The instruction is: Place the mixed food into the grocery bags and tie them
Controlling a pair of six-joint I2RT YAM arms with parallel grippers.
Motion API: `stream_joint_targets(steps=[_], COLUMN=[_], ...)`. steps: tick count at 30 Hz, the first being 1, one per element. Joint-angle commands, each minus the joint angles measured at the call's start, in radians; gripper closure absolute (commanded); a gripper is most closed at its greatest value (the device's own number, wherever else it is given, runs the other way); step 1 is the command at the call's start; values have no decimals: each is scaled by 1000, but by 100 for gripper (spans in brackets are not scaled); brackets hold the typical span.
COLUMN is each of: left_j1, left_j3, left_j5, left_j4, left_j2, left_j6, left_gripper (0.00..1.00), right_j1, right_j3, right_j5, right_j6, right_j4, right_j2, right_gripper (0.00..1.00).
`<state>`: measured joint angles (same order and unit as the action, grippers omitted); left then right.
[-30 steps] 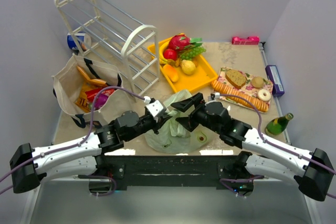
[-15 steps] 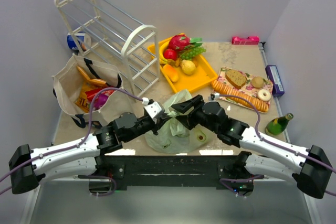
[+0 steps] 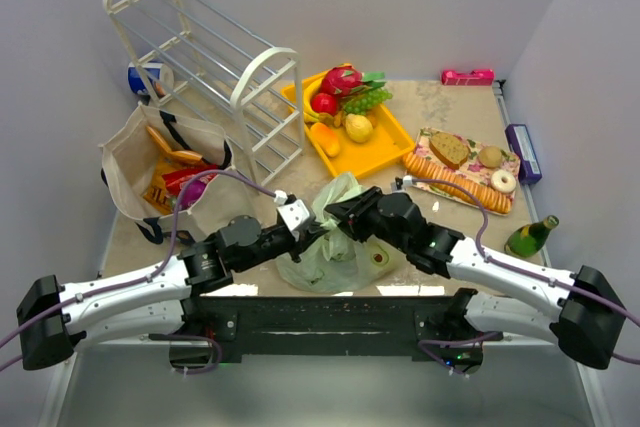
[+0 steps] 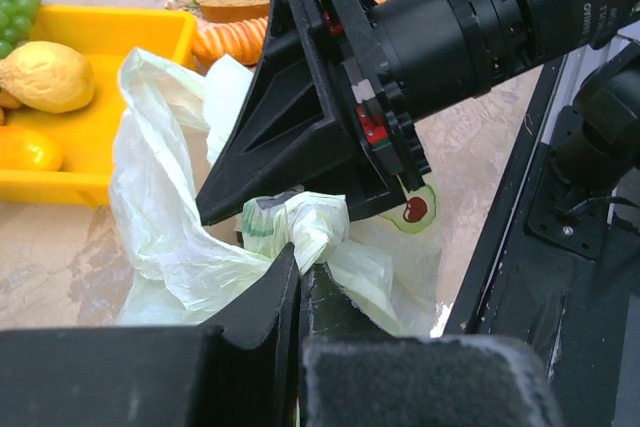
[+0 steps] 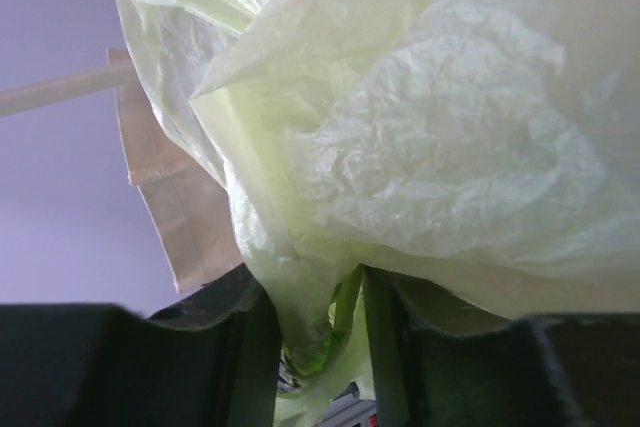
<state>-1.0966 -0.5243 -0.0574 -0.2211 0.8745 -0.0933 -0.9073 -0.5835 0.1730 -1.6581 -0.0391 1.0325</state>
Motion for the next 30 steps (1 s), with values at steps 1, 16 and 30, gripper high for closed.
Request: stream_joint_targets(steps=[1,16,30], left_j1=[-16,-20,148], left_j3=[20,-107,-178], left_j5=[38,79,-81], left_j4=[-40,54,203], left_j2=[-23,-35,-89], left_j6=[-29,-62,-150], left_gripper=[100,42,21], right_j1=[-1,1,36], right_j3=[-35,37,62], right_j5=[23,72,-68], right_j6=[23,133,421], right_j4=[-128,-254,-482], right_j2=[27,-153,-175], right_gripper=[68,100,100])
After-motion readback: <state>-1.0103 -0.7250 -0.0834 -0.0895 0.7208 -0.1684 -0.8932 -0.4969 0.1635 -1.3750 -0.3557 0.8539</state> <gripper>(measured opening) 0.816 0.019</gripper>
